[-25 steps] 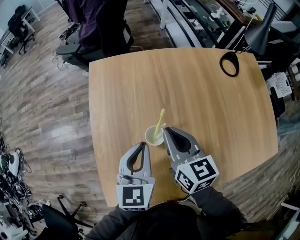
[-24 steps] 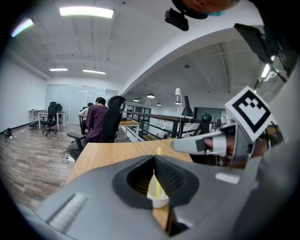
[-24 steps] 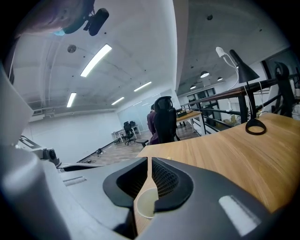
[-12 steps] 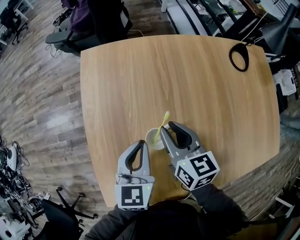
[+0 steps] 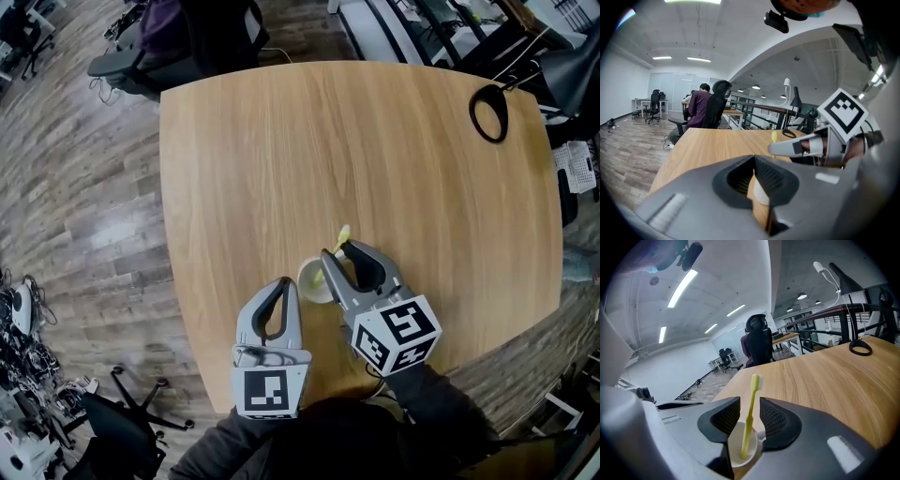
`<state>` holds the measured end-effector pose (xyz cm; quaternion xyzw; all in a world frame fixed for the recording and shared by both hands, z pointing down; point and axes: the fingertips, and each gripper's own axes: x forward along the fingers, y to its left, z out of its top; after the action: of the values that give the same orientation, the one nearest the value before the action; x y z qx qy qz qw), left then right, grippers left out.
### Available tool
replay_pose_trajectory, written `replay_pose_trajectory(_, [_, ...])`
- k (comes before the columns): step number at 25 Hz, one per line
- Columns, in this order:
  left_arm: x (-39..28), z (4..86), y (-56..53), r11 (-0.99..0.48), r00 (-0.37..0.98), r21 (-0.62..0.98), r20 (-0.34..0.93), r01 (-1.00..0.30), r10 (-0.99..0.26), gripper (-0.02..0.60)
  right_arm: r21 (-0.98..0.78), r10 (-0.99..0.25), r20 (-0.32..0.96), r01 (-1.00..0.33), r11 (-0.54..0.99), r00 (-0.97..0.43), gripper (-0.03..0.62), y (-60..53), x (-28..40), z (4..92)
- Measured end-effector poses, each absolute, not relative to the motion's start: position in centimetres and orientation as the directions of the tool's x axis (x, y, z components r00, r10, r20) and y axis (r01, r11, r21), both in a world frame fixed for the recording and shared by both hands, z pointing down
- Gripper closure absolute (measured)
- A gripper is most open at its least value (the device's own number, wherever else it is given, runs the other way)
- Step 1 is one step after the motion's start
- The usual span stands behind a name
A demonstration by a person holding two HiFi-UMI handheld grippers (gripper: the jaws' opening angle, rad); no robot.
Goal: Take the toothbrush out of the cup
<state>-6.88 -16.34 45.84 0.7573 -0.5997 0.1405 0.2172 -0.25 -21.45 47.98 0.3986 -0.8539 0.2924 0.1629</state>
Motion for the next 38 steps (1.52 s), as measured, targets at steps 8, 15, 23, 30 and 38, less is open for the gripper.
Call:
replay_pose_trajectory(8, [-7.4, 46.4, -16.5, -0.181, 0.238, 0.163, 0.479, -0.97, -0.845, 0.574, -0.357, -0.572, 0.543, -0.786, 0.506, -0.615, 0.519, -21.6, -0.4, 48.9])
replay_pose_trajectory(15, [-7.7, 46.3, -16.6, -0.176, 0.235, 0.166, 0.479, -0.97, -0.846, 0.574, -0.356, -0.565, 0.541, -0.778, 0.518, -0.623, 0.562, -21.6, -1.0, 48.7])
replay_pose_trajectory(23, [-7.9, 45.1, -16.1, -0.166, 0.223, 0.161, 0.455, -0.973, -0.862, 0.574, -0.358, -0.584, 0.494, -0.762, 0.539, -0.645, 0.574, -21.2, -1.4, 46.9])
replay_pose_trajectory(30, [-7.5, 43.5, -15.0, -0.182, 0.223, 0.137, 0.409, -0.974, -0.885, 0.574, -0.339, -0.62, 0.43, -0.753, 0.563, -0.657, 0.574, -20.4, -1.3, 44.5])
replay_pose_trajectory(38, [-7.2, 40.1, -12.4, -0.202, 0.228, 0.109, 0.344, -0.973, -0.911, 0.574, -0.304, -0.671, 0.331, -0.748, 0.59, -0.664, 0.574, -17.8, -1.0, 39.0])
